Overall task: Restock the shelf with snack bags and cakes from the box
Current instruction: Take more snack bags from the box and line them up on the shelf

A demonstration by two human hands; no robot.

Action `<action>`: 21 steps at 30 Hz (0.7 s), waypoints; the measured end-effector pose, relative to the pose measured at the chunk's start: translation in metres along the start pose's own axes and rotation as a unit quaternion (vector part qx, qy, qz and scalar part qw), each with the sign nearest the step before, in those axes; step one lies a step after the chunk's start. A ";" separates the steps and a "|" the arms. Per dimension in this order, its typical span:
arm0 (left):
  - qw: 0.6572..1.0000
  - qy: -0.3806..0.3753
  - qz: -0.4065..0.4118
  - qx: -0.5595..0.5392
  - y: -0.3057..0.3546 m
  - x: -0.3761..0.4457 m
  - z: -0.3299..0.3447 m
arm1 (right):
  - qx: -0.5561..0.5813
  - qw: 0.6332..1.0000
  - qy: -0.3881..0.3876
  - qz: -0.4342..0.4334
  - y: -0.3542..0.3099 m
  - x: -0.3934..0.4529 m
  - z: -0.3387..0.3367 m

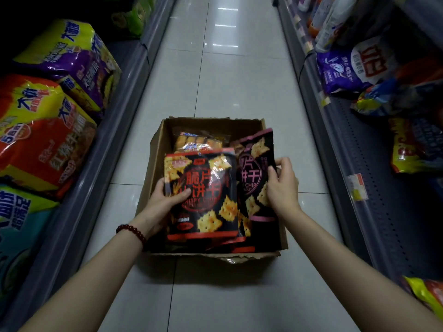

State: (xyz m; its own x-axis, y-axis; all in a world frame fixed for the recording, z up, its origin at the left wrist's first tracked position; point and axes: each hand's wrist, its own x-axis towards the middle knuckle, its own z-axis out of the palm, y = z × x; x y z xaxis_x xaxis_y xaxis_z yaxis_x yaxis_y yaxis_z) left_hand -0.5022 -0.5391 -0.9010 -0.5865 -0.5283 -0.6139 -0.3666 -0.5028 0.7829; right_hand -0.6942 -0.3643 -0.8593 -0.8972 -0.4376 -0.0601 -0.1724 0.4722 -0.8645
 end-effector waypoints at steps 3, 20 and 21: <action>0.997 0.040 0.034 -0.064 0.024 -0.008 0.005 | 0.042 0.999 0.008 0.023 -0.025 0.005 -0.020; 0.970 0.213 0.059 -0.099 0.286 -0.243 0.014 | 0.143 0.980 -0.123 0.062 -0.359 -0.035 -0.174; 0.969 0.220 0.059 -0.101 0.305 -0.259 0.011 | 0.156 0.977 -0.136 0.057 -0.384 -0.037 -0.182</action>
State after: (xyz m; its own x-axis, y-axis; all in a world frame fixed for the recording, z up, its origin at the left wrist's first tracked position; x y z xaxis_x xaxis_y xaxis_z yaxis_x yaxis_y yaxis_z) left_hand -0.4700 -0.5483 -0.5026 -0.2354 -0.8086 -0.5392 -0.1412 -0.5204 0.8422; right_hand -0.6692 -0.3905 -0.4343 -0.7551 -0.6028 -0.2578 0.0916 0.2923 -0.9519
